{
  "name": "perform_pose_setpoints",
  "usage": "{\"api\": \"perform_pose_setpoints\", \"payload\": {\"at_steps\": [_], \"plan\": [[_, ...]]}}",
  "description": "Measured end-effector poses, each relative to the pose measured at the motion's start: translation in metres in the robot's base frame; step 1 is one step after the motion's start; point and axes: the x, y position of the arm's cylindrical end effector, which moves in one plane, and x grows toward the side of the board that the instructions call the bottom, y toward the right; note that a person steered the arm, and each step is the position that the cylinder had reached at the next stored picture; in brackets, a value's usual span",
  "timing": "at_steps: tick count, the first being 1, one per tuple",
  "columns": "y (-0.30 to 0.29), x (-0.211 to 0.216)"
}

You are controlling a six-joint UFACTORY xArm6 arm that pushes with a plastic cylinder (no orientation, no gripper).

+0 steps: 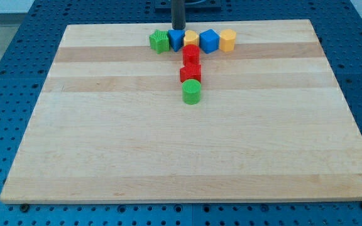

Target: Slightly move the blue blocks down

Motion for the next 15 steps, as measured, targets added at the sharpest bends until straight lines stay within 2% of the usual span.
{"api": "perform_pose_setpoints", "payload": {"at_steps": [1,2,3,4,5,7,8,9,10,11,14,15], "plan": [[0.0,0.08],[0.0,0.116],[0.0,0.105],[-0.013,0.031],[-0.015,0.004],[0.049,-0.014],[0.051,0.005],[0.072,0.12],[0.081,0.167],[0.081,0.167],[0.06,0.048],[0.04,0.042]]}}
